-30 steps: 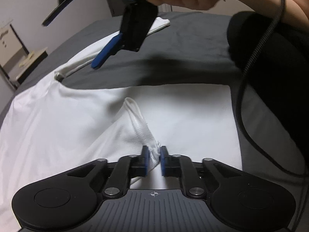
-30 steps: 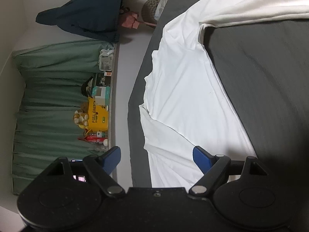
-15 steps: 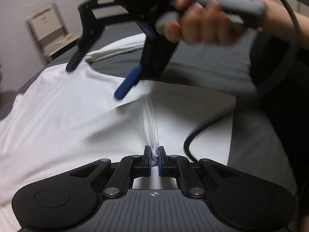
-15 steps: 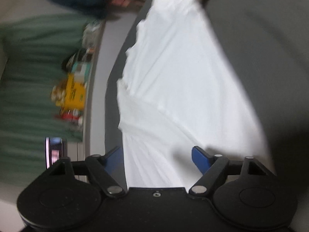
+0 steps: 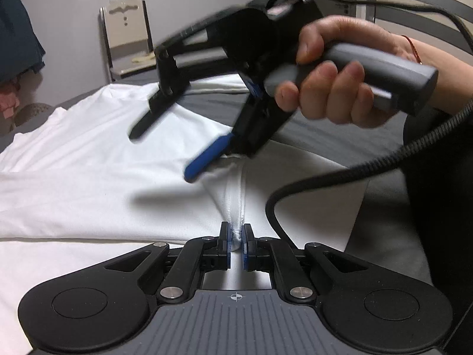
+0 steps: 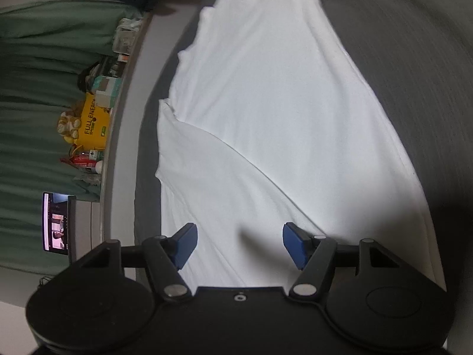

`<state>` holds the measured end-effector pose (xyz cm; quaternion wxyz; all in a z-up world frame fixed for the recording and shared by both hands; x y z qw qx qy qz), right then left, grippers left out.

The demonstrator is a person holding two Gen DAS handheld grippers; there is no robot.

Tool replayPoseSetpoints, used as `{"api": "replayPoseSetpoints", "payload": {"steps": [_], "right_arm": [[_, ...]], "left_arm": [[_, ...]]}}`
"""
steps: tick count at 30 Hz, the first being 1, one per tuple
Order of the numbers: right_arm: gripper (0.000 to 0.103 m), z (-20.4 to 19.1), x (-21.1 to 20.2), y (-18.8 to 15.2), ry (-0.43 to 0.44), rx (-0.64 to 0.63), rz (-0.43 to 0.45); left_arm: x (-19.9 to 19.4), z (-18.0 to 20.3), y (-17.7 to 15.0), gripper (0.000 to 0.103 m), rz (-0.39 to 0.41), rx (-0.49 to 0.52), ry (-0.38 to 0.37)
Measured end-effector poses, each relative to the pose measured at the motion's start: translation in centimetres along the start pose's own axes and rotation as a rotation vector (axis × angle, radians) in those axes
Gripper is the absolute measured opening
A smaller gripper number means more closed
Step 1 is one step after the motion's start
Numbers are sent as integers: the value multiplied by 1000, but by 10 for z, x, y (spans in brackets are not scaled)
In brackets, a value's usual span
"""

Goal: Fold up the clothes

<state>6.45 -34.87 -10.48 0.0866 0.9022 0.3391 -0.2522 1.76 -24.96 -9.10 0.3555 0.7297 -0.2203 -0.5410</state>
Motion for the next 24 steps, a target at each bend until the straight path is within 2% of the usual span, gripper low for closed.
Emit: {"api": "replayPoseSetpoints", "payload": {"steps": [4, 7, 8, 12, 14, 16, 18, 21, 24], "right_arm": [[63, -43, -10, 1, 171, -193, 87], [63, -86, -3, 12, 239, -261, 59], [63, -102, 3, 17, 232, -280, 43], [64, -184, 53, 39, 46, -419, -54], [64, -226, 92, 48, -31, -505, -157], [64, -261, 135, 61, -144, -598, -269], [64, -281, 172, 75, -267, -670, -325], [64, -297, 224, 106, -394, -665, -294], [63, -300, 271, 126, -413, -655, -187]], "left_arm": [[6, -3, -2, 6, 11, 20, -35], [9, -8, -3, 6, 19, 24, -71], [10, -10, -4, 6, 26, 21, -84], [16, -25, -8, 6, 56, -50, -152], [17, -32, -11, 6, 71, -99, -187], [19, -39, -16, 6, 86, -164, -227], [22, -44, -25, 6, 101, -248, -274], [29, -54, -33, 6, 122, -346, -330], [33, -54, -34, 6, 123, -366, -346]]}}
Point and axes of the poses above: each gripper's, at about its wrist camera, not at the fingertips, and x roughly the way its jaws point, z to its right, y to its top, the point moved 4 cm from there along x, roughly the way its jaws point, and after that the axes turned 10 degrees about x, right-handed, at the moved point
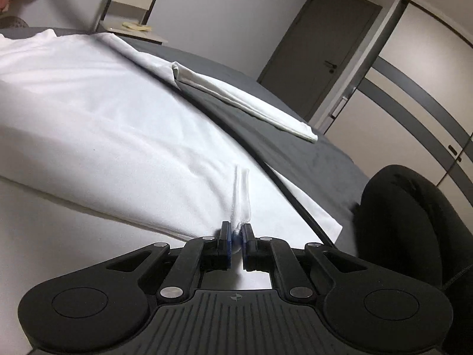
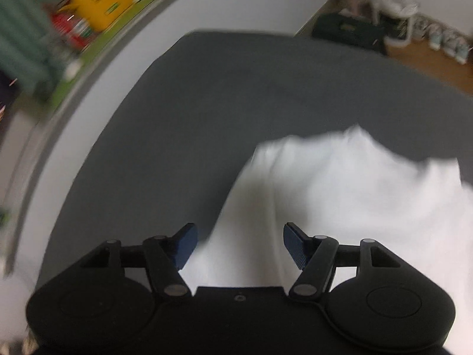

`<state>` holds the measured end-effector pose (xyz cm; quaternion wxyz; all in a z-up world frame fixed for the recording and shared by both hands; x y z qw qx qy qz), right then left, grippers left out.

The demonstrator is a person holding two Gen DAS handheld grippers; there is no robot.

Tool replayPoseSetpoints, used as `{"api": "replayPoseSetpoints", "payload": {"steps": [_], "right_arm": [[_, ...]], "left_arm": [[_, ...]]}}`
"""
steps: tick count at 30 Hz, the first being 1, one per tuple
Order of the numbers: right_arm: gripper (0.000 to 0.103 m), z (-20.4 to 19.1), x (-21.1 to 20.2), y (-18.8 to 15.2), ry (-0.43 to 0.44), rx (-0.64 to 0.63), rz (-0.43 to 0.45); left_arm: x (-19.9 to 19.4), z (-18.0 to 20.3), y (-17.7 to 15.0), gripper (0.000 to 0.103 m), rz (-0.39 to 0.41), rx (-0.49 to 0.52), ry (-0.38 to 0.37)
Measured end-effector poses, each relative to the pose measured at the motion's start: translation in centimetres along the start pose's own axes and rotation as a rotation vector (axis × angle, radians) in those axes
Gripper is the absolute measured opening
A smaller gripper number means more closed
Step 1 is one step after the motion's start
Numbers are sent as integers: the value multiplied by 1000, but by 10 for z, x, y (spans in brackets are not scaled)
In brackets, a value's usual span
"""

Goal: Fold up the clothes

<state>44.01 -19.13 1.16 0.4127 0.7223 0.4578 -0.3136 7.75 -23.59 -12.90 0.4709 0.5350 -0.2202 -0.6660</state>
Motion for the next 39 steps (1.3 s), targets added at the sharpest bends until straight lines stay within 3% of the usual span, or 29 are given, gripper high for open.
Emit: {"api": "replayPoseSetpoints", "payload": {"steps": [4, 10, 12, 14, 15, 18, 22, 27, 28, 32, 34, 36, 39], "right_arm": [[46, -4, 46, 16, -21, 32, 76], [43, -6, 83, 23, -130, -15, 118], [35, -6, 86, 21, -136, -17, 128], [6, -5, 98, 23, -102, 24, 91], [7, -3, 101, 23, -91, 60, 82], [6, 2, 93, 27, -8, 161, 161], [6, 12, 86, 27, 4, 191, 262], [8, 29, 99, 15, 25, 269, 251], [13, 30, 98, 14, 38, 281, 252], [47, 28, 74, 24, 49, 234, 282], [49, 25, 54, 28, 47, 179, 305], [49, 26, 40, 19, 84, 158, 256], [49, 31, 33, -18, 159, 125, 126]], "left_arm": [[6, -4, -1, 6, 6, -27, -7], [4, 0, -5, 6, 7, -43, -19], [1, 0, -5, 6, 7, -46, -18], [3, 0, -5, 6, 7, -46, -16], [4, 0, -4, 6, 8, -46, -16], [7, -2, -4, 6, 15, -60, -13], [9, -3, -5, 6, 21, -69, -10], [10, -5, -7, 6, 23, -70, -12], [10, -4, -7, 6, 23, -65, -12], [11, -2, -4, 7, 21, -43, -9], [11, -1, -3, 7, 18, -33, -4], [11, 1, -2, 7, 13, -18, 7], [8, 8, 0, 17, -6, 19, 13]]}}
Point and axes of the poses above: each gripper's, at about its wrist camera, not at the fingertips, and x roughly the way its jaws point, z to its right, y to its top, the point moved 4 cm from there along x, roughly the way its jaws point, and after that the axes turned 10 degrees about x, right-handed, at the moved point
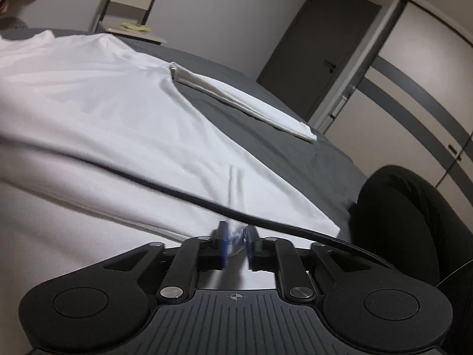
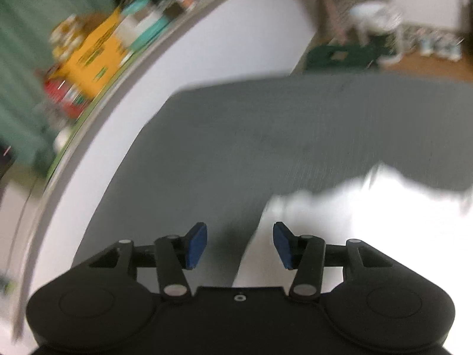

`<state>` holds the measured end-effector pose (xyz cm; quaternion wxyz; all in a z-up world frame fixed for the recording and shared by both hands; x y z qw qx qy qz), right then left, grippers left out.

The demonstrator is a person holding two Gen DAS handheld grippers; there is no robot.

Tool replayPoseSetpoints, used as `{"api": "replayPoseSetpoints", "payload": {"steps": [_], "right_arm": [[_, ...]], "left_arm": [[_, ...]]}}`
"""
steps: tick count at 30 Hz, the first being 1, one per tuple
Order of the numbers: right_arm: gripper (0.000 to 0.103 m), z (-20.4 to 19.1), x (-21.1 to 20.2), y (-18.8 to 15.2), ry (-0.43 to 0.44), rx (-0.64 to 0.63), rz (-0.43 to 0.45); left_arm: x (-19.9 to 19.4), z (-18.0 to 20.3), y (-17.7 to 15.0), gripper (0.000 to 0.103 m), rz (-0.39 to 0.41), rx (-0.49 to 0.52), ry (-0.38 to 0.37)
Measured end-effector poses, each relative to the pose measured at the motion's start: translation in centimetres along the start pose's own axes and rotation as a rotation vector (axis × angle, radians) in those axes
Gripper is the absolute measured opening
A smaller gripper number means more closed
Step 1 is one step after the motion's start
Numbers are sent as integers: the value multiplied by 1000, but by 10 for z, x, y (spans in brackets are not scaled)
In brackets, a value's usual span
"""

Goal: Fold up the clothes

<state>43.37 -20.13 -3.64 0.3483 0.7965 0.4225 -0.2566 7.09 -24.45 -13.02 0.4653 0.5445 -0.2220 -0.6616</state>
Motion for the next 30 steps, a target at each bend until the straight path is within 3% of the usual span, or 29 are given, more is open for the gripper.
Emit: {"api": "replayPoseSetpoints", "payload": {"steps": [2, 5, 7, 10, 16, 20, 21, 22, 23, 24, 25, 27, 30], "right_arm": [[49, 13, -2, -30, 39, 12, -88], [46, 48, -5, -75, 39, 62, -149], [40, 72, -19, -91, 73, 108, -138], [42, 103, -63, -104, 90, 224, -95], [46, 140, -172, -168, -74, 90, -16], [46, 171, -238, -230, -169, 78, 55], [46, 173, -243, -240, -173, 75, 72], [45, 179, -250, -251, -174, 74, 87], [44, 184, -254, -261, -167, 81, 98], [42, 188, -255, -265, -153, 90, 103], [36, 191, -255, -269, -142, 97, 108], [32, 193, -249, -273, -144, 101, 115], [15, 198, -238, -278, -152, 104, 107]], "left_arm": [[-3, 5, 1, 20, -13, 32, 5], [-12, 7, -1, 21, -24, 40, -1], [-19, 5, -6, 21, -66, 11, -40], [-32, 8, -16, 21, -121, -7, -94], [-60, 13, -22, 21, -155, 41, -116], [-83, -6, -13, 22, -45, -7, -21], [-87, -11, -10, 27, -3, -26, 13], [-92, -16, -7, 45, 40, -43, 48], [-95, -18, -5, 71, 77, -50, 96], [-98, -21, -2, 81, 114, -57, 144], [-98, -21, 0, 86, 144, -49, 168], [-96, -22, 3, 86, 167, -43, 169], [-95, -29, 4, 86, 189, -70, 213]]}}
Point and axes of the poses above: each gripper's, at about its wrist camera, not at the fingertips, and x roughly the way its jaws point, z to its right, y to its top, the point moved 4 cm from there along x, roughly the way its jaws point, and after that the axes turned 10 degrees about x, right-handed, at the moved point
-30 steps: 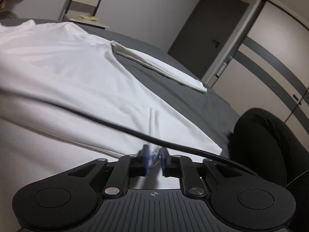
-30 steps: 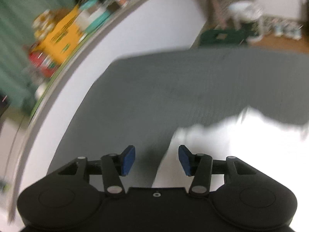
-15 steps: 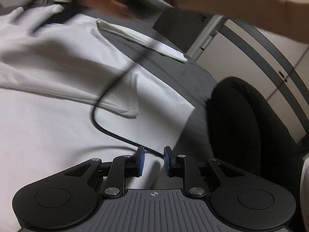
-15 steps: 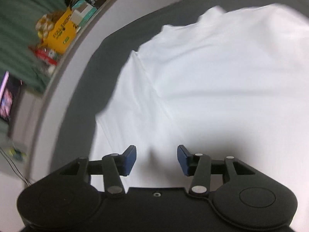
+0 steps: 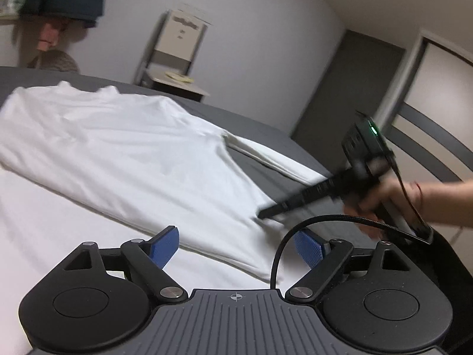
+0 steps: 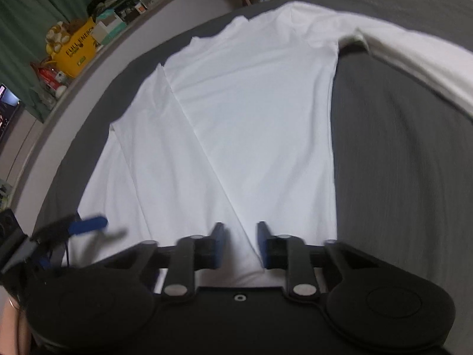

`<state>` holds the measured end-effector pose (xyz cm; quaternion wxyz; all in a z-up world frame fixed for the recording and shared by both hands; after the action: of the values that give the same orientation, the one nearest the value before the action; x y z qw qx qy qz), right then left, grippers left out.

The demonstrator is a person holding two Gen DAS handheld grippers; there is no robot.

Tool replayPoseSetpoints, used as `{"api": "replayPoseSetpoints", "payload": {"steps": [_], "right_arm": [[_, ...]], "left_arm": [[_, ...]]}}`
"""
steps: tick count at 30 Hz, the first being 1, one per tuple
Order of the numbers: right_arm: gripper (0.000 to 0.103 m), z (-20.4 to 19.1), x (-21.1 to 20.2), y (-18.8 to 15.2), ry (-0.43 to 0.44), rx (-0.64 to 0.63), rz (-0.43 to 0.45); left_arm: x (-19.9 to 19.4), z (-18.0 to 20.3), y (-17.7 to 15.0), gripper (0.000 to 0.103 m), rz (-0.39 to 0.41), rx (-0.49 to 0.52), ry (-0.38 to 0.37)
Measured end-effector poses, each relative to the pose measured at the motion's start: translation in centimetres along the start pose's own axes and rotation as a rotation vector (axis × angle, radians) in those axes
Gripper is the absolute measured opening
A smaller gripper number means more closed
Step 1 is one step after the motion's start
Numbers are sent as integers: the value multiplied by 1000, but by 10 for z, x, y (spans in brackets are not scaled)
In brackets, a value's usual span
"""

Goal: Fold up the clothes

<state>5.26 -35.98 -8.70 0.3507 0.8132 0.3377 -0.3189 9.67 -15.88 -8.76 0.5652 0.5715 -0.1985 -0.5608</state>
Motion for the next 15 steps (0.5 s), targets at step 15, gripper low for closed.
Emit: {"api": "replayPoseSetpoints", "payload": {"steps": [15], "right_arm": [[6, 24, -6, -11, 62, 143, 19]], "left_arm": [[-18, 20, -33, 86, -291, 22, -456]]}}
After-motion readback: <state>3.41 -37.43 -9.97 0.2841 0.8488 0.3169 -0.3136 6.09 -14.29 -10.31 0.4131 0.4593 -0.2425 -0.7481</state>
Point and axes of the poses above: each gripper's, at about its wrist camera, not at the fingertips, and x roughly the way its jaws point, z to its right, y to its top, the point moved 4 cm from there along x, roughly the way its jaws point, and after that the axes turned 10 degrees about x, right-handed, at the moved point
